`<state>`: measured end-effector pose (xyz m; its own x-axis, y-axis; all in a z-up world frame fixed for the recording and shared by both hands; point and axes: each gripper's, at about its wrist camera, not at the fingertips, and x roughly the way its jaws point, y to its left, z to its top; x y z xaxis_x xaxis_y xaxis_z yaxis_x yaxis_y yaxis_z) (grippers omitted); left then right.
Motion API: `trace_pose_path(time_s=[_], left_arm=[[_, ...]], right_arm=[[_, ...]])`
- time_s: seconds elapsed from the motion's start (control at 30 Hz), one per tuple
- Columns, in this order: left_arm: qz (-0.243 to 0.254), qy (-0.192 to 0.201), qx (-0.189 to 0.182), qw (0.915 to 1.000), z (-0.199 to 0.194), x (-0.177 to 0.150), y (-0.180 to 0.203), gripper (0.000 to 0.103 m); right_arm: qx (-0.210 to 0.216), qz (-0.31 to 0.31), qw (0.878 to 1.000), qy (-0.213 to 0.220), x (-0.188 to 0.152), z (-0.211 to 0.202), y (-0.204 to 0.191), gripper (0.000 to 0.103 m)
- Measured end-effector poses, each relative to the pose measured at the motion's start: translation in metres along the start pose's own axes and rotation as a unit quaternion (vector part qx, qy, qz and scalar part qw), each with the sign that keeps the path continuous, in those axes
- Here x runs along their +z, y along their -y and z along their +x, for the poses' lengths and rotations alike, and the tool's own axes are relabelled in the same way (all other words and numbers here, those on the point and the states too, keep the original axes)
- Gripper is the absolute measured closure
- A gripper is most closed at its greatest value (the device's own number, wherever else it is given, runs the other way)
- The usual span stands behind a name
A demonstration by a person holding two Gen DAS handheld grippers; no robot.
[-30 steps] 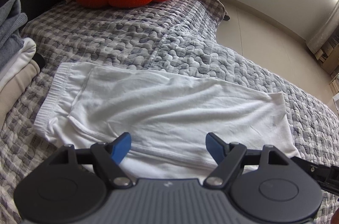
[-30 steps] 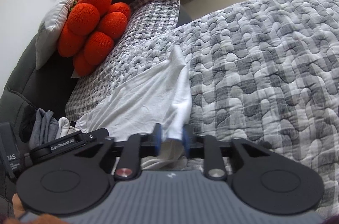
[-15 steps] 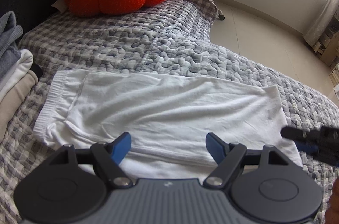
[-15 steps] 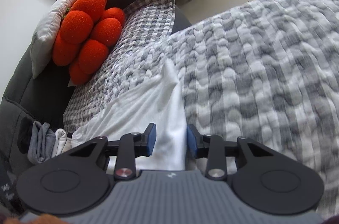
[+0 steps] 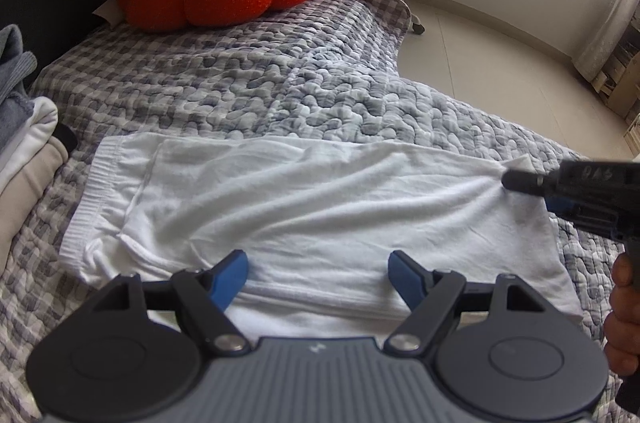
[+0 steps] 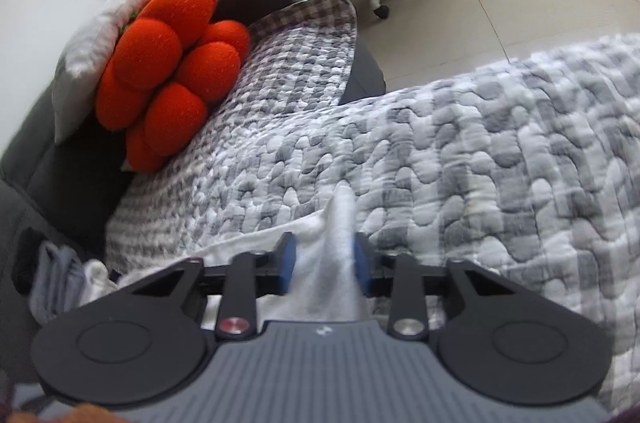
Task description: Fold clothes
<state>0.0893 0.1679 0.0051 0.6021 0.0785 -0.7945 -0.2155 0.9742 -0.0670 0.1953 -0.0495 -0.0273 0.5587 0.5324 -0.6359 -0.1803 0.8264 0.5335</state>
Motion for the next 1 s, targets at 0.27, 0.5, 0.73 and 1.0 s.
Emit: trace_pose_path(time_s=[0.27, 0.5, 0.73, 1.0], left_arm=[[0.007, 0.000, 0.001, 1.0000, 0.001, -0.001, 0.003, 0.024], [0.006, 0.000, 0.002, 1.0000, 0.001, -0.001, 0.002, 0.024], [-0.012, 0.004, -0.002, 0.9999, -0.003, 0.003, -0.006, 0.024], [-0.017, 0.006, -0.002, 0.9998, -0.004, 0.002, -0.012, 0.024]], right_arm=[[-0.049, -0.067, 0.996, 0.026, 0.000, 0.000, -0.017, 0.095], [-0.080, -0.103, 0.991, 0.032, -0.006, 0.006, -0.028, 0.095], [-0.022, -0.075, 0.997, 0.008, -0.021, -0.007, -0.019, 0.067], [-0.007, -0.014, 0.999, -0.030, -0.038, -0.034, -0.008, 0.066]])
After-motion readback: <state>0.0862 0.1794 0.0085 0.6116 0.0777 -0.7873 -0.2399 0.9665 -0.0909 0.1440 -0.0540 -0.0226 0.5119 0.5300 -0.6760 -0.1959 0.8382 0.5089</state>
